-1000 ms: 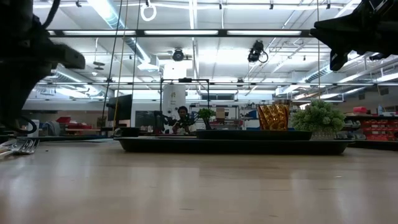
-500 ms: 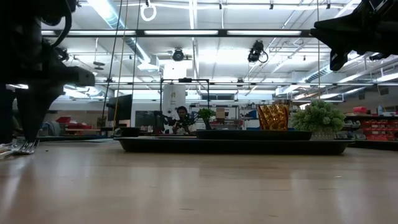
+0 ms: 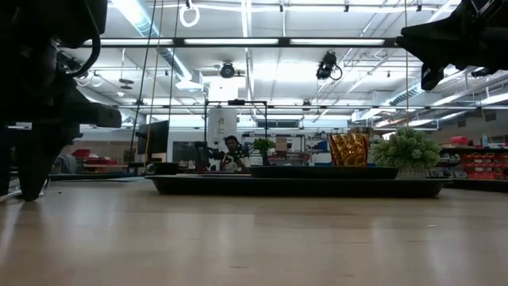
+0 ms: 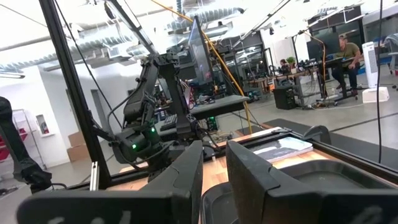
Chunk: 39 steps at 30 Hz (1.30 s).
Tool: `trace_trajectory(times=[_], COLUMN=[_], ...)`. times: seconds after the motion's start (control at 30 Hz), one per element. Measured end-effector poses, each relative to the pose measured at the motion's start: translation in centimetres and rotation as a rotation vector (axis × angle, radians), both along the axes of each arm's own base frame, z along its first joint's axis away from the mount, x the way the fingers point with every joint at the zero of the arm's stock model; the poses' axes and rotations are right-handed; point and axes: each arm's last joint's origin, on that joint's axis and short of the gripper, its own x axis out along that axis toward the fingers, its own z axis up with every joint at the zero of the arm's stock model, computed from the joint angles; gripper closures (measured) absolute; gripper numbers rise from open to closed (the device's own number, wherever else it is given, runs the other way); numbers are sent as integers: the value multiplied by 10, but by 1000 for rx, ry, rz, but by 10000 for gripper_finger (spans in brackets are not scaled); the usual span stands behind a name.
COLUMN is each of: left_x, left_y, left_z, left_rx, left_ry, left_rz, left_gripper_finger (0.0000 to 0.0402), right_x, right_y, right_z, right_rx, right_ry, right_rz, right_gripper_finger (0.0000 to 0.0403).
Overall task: Pick and place plate/cup/fork/spoon on tray
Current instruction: Put the orange fork beside the black plate on the black serving tray
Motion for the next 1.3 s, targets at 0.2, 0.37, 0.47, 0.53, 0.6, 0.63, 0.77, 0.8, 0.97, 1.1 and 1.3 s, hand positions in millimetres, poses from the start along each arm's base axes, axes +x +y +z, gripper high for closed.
trace_trajectory(times=[0.2, 0.37, 0.47, 0.53, 0.6, 0.63, 0.77, 0.8, 0.97, 1.1, 1.3], left_x=[0, 0, 0, 0, 0, 1, 0, 0, 3, 7, 13], left_y=[0, -1, -1, -1, -1, -1, 1, 2, 7, 13, 33], left_z=[0, 0, 0, 0, 0, 0, 5, 6, 13, 25, 51], left_rx=[-5, -10, -10, -8, -6, -5, -1, -4, 6, 25, 76], left_ry=[-1, -1, 0, 0, -2, -1, 7, 1, -35, -78, -84], left_rz=[-5, -30, -46, -46, -51, -53, -43, -40, -34, -40, -54], left_gripper_finger=[283, 332, 359, 374, 385, 387, 386, 384, 382, 382, 382], right_x=[0, 0, 0, 0, 0, 0, 0, 0, 0, 0, 0], right_y=[0, 0, 0, 0, 0, 0, 0, 0, 0, 0, 0], right_z=[0, 0, 0, 0, 0, 0, 0, 0, 0, 0, 0], right_rx=[0, 0, 0, 0, 0, 0, 0, 0, 0, 0, 0], right_ry=[0, 1, 1, 1, 1, 1, 1, 1, 1, 1, 1], right_rz=[0, 0, 0, 0, 0, 0, 0, 0, 0, 0, 0], right_gripper_finger=[325, 325, 325, 325, 325, 325, 325, 325, 325, 325, 325])
